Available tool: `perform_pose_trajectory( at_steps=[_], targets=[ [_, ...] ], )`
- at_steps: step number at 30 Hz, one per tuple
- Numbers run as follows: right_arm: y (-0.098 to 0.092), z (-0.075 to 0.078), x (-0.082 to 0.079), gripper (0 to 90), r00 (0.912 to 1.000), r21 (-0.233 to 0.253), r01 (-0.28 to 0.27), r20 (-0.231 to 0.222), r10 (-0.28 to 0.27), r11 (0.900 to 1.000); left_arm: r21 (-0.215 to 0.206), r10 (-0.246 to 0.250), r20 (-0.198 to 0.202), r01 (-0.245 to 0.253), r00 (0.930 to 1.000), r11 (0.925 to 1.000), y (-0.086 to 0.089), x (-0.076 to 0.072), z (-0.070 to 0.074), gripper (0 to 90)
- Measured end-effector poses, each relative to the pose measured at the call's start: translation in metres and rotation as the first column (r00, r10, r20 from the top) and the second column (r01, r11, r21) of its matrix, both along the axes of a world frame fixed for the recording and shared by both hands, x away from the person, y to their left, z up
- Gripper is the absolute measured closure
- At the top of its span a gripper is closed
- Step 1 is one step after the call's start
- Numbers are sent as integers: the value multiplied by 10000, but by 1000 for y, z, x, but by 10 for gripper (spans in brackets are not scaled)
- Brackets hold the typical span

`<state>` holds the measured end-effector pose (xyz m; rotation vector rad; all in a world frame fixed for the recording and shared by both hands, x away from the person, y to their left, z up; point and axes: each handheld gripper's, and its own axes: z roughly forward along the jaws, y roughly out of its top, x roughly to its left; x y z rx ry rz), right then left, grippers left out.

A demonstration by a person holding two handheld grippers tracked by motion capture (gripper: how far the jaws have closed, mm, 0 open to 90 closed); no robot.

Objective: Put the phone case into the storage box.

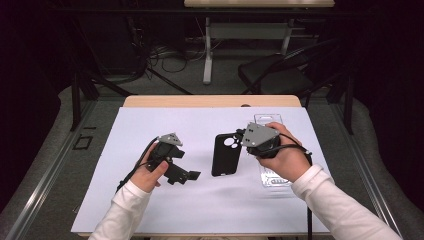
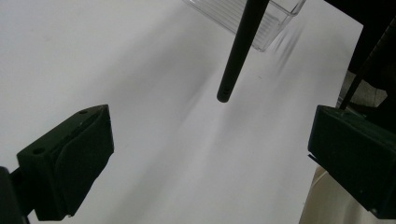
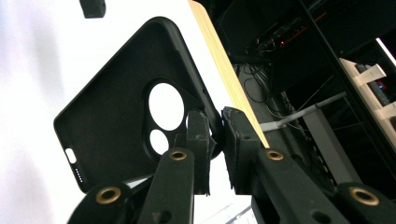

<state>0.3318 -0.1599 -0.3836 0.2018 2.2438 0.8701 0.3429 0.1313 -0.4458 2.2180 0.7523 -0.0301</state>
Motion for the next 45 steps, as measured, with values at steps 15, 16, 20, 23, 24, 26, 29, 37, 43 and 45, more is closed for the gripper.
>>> perform_pose_trajectory(
  at_steps=[15, 16, 20, 23, 24, 26, 29, 37, 43, 45],
  targets=[
    [-14, 14, 20, 816, 9997, -95, 60, 254, -57, 9999, -42, -145, 2, 145, 9999, 9999, 4, -3, 2, 4],
    [-15, 15, 22, 816, 9996, -48, 72, 261, -71, 10000, -59, -132, -3, 132, 9999, 9999, 5, -3, 3, 4],
    [-22, 19, 28, 816, 9995, -82, 220, 222, -219, 9997, -70, -198, -30, 198, 9998, 9998, 6, -2, 2, 4],
    [-27, 22, 33, 816, 9991, -136, 293, 295, -289, 9995, -109, -160, -79, 159, 9998, 9998, 7, -3, 2, 4],
    [-28, 23, 33, 816, 9992, -140, 295, 284, -291, 9995, -94, -158, -88, 157, 9998, 9998, 7, -3, 2, 4],
    [-31, 26, 35, 816, 9990, -67, 299, 339, -296, 9995, -94, -179, -88, 179, 9998, 9998, 8, -3, 2, 4],
    [-35, 29, 38, 816, 9986, -75, 386, 355, -383, 9992, -166, -188, -80, 187, 9998, 9997, 10, -3, 3, 4],
    [-50, 29, 51, 816, 9968, -299, 726, 355, -715, 9969, -234, -62, -85, 60, 9999, 9997, 13, -4, 4, 4],
    [-64, 29, 62, 817, 9940, -418, 1045, 382, -1029, 9936, -244, 46, -115, -49, 9999, 9997, 17, -3, 4, 4],
    [-69, 28, 66, 816, 9930, -410, 1141, 363, -1126, 9926, -266, 94, -116, -97, 9999, 9996, 18, -2, 4, 4]
  ],
)
